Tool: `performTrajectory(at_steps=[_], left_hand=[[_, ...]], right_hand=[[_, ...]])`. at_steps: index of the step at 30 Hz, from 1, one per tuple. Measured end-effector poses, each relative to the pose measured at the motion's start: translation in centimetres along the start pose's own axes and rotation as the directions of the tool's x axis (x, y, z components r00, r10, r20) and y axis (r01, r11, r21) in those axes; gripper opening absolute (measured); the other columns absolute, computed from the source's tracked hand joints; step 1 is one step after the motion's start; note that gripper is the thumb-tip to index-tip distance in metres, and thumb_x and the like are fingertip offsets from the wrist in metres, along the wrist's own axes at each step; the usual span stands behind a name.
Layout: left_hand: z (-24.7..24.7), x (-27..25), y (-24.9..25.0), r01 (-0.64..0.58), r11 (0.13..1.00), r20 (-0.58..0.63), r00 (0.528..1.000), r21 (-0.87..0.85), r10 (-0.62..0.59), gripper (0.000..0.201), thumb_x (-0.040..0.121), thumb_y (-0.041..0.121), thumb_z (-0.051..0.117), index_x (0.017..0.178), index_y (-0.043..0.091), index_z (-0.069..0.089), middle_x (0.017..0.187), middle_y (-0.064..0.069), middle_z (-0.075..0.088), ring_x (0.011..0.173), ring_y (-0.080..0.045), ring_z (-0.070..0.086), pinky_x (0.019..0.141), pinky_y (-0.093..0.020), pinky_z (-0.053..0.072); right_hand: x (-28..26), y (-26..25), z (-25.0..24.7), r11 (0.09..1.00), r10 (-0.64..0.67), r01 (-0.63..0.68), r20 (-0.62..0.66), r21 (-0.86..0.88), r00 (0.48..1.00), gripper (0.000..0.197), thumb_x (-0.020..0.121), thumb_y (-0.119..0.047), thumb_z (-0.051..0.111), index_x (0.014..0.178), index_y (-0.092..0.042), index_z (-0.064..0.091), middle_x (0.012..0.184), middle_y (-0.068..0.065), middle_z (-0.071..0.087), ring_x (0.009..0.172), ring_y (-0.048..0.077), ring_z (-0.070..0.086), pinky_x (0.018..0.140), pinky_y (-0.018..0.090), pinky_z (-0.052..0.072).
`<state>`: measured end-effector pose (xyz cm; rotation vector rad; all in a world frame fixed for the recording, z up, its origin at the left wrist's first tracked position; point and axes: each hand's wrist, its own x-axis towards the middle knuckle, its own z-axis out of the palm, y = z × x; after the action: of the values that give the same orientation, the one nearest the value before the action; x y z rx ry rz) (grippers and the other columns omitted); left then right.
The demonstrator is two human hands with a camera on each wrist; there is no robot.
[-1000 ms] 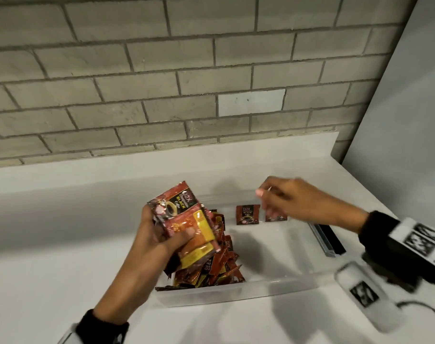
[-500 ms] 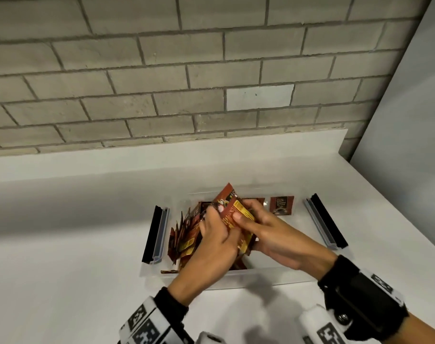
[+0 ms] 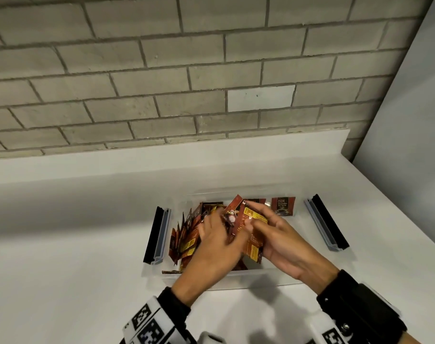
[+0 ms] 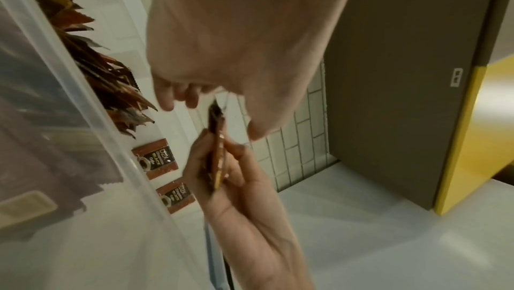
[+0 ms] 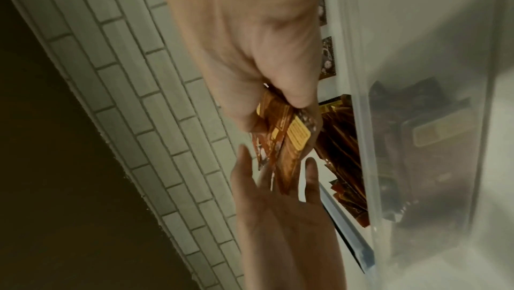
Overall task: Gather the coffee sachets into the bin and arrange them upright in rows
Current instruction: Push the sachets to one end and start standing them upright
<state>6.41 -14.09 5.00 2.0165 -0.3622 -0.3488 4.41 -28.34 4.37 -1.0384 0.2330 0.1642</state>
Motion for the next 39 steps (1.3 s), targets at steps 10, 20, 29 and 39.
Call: performTrajectory(at_steps=[10,20,29,39], left_hand=[[0.5,-1.3,0.7,-0.152,0.943,0.038,0.985,-0.297,0.171,0.051,0.094,0.055,0.028,0.144,0.055,0.018,0.151,0.034,0.019,0.132,0.02,0.019,0.106,-0.014,0.019],[0.8,-2.0,0.4,0.244,0.508,0.241,0.968,-0.826,-0.072,0.036,0.091,0.019,0.05,0.127,0.021,0.052,0.116,-0.016,0.068,0.099,-0.037,0.068,0.08,-0.045,0.058],[-0.4,-2.0,-0.8,0.138,0.516,0.145,0.989,-0.845,-0.027,0.043,0.084,0.003,0.057,0.126,0.011,0.053,0.114,-0.016,0.068,0.102,-0.037,0.067,0.076,-0.045,0.059],[-0.7,-1.8,-0.9,0.087,0.523,0.068,0.996,-0.848,-0.056,0.028,0.093,0.012,0.049,0.12,0.014,0.057,0.113,-0.011,0.07,0.105,-0.025,0.067,0.085,-0.041,0.056]], right_hand=[[-1.1,-0.6,0.8,0.967,-0.039,0.047,0.037,-0.249,0.999,0.041,0.096,-0.005,0.046,0.125,-0.031,0.039,0.091,0.002,0.063,0.076,0.007,0.066,0.064,0.026,0.054],[-1.7,-0.7,0.3,0.931,-0.179,0.194,0.076,-0.31,0.981,0.045,0.095,0.003,0.048,0.128,-0.028,0.043,0.113,0.005,0.064,0.092,0.013,0.066,0.071,0.028,0.055],[-1.8,-0.5,-0.8,0.832,-0.261,0.26,0.067,-0.491,0.963,0.04,0.087,-0.016,0.064,0.125,-0.024,0.052,0.115,-0.001,0.068,0.108,0.013,0.063,0.084,0.027,0.055],[-2.1,-1.4,-0.9,0.866,-0.205,0.183,0.002,-0.466,0.979,0.028,0.091,-0.001,0.058,0.114,-0.018,0.053,0.113,0.004,0.064,0.102,0.018,0.06,0.066,0.02,0.053]])
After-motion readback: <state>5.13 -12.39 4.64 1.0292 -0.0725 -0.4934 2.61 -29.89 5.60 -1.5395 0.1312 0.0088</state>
